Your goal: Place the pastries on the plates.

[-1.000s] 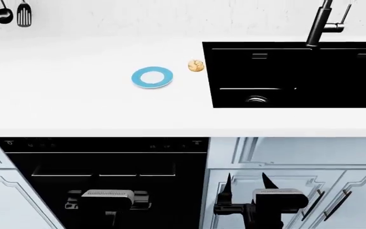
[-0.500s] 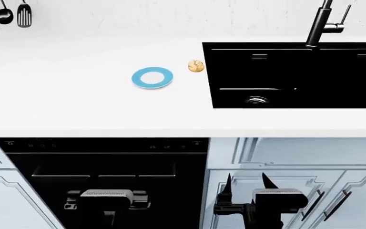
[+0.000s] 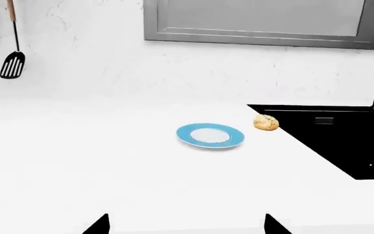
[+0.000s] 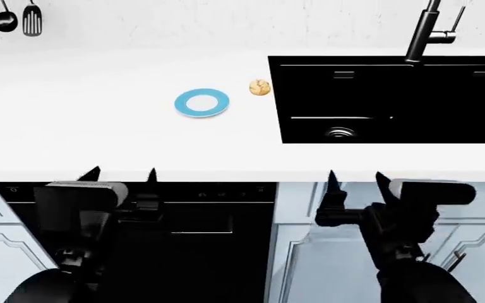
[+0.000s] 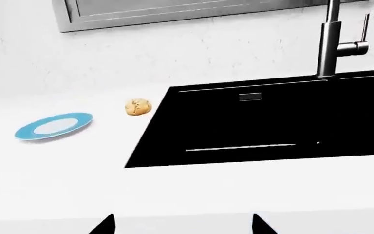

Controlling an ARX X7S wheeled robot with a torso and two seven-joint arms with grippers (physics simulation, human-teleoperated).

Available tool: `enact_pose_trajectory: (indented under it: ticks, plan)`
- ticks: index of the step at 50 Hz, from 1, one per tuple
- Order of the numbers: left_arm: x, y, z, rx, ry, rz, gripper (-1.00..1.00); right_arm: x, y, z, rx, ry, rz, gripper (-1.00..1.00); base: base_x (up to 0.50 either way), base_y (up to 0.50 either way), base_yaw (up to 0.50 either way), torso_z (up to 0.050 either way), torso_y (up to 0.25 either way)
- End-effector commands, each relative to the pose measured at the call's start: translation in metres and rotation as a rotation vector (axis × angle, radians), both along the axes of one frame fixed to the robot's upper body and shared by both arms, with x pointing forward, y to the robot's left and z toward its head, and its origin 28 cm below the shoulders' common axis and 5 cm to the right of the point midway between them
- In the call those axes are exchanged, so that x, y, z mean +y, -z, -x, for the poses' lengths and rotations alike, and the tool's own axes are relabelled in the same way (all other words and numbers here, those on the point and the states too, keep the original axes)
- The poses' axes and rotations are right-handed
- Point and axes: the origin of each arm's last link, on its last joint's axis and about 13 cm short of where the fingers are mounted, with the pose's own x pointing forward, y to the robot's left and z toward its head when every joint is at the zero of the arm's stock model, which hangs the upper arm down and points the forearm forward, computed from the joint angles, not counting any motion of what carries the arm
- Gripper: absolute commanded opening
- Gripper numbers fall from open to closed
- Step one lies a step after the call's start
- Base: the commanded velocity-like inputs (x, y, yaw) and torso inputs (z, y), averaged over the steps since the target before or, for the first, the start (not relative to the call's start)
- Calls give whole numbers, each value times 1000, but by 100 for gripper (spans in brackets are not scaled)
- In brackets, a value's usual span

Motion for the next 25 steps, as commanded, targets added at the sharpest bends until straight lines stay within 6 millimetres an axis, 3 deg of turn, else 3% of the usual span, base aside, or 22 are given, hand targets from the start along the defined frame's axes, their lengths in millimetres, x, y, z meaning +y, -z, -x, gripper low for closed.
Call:
enact_pose_trajectory:
  ticks: [1, 6, 9, 12, 20, 25]
  plan:
    - [20, -85, -7, -21, 100, -140, 100, -12, -95, -15, -16, -159, 45, 100, 0, 0, 0, 0, 0]
    - [24, -113, -21, 73, 152, -72, 100, -16, -117, -33, 16, -160, 114, 100, 0, 0, 0, 0, 0]
    - [23, -127, -34, 81, 154, -94, 100, -17, -131, -42, 38, -174, 71, 100, 0, 0, 0, 0, 0]
    - [26, -135, -46, 77, 131, -101, 100, -19, -140, -50, 55, -167, 46, 100, 0, 0, 0, 0, 0]
    - [28, -145, -57, 110, 128, -145, 100, -22, -153, -58, 44, -211, 127, 100, 9, 0, 0, 0, 0]
    - [30, -150, -55, 112, 131, -157, 100, -23, -154, -62, 55, -203, 131, 100, 438, 15, 0, 0, 0]
